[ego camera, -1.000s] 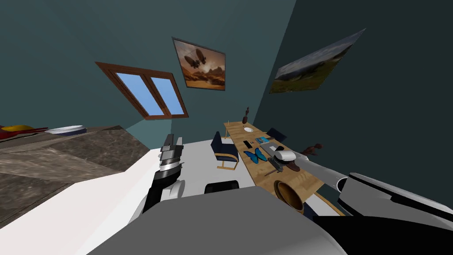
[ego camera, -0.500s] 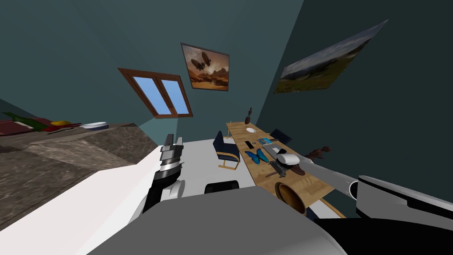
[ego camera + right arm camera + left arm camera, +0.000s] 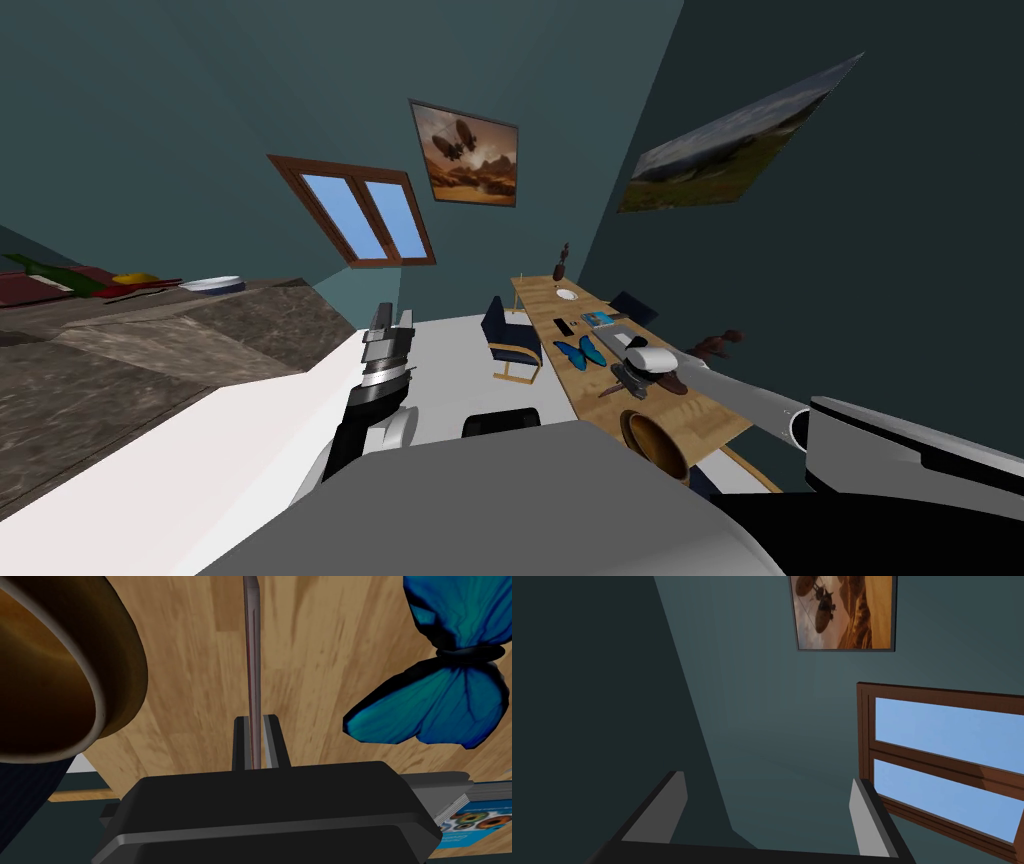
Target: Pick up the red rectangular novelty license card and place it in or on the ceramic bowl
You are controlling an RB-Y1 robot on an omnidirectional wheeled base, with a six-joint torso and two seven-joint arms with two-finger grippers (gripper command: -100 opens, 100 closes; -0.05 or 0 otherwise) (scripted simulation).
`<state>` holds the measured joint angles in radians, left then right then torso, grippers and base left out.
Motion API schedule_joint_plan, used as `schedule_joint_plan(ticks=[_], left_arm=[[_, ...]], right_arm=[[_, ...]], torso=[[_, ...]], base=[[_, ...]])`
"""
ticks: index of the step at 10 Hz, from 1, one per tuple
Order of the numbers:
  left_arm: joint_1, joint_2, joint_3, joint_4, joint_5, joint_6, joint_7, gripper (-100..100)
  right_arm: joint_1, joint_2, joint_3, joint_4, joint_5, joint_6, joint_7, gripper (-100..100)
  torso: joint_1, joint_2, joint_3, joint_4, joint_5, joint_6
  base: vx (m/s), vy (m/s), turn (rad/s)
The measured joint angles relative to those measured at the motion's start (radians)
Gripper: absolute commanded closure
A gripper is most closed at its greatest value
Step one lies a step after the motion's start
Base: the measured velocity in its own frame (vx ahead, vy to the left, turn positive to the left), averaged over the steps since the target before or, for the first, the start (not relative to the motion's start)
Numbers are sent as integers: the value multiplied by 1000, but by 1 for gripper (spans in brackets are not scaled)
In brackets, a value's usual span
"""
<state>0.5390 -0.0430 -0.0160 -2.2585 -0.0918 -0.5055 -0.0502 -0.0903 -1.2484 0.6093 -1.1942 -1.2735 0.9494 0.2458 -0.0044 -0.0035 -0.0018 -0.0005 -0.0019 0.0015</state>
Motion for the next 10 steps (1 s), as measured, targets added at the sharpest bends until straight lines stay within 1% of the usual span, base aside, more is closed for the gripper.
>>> schedule_joint_plan(ticks=[1,2,3,4,5,6,7,8,9,10], left_arm=[[0,0,0,0,0,0,0,0],[0,0,0,0,0,0,0,0],[0,0,0,0,0,0,0,0],[0,0,0,0,0,0,0,0],[0,0,0,0,0,0,0,0],[0,0,0,0,0,0,0,0],[0,0,0,0,0,0,0,0],[0,0,0,0,0,0,0,0],[0,0,0,0,0,0,0,0],[0,0,0,0,0,0,0,0]], right_arm=[[0,0,0,0,0,0,0,100],[-31,29,-26,22,28,20,20,100],[-44,46,-52,41,54,35,50,100],[-70,72,-81,62,85,55,75,100],[-81,93,-111,78,117,68,99,100],[-85,103,-129,86,137,71,125,100],[-91,107,-135,92,144,72,148,100],[-126,142,-161,131,171,86,181,100],[-139,159,-189,144,203,103,211,100],[-139,165,-201,146,219,109,232,100]], torso=[[0,0,0,0,0,0],[2,-3,-1,0,1,1],[2,-4,-2,-1,1,0],[3,-7,-4,-1,1,1],[4,-7,-4,-1,1,0],[3,-5,-2,0,1,-1],[1,-2,-1,0,1,0],[2,-3,-1,0,1,3],[3,-2,-1,0,2,2],[2,-2,-1,0,1,0]], base=[[59,30,-373],[84,37,-267],[125,36,-355],[103,55,-204],[42,35,-12],[7,6,25],[49,32,-354],[58,51,-275],[34,22,-18],[71,35,-318]])
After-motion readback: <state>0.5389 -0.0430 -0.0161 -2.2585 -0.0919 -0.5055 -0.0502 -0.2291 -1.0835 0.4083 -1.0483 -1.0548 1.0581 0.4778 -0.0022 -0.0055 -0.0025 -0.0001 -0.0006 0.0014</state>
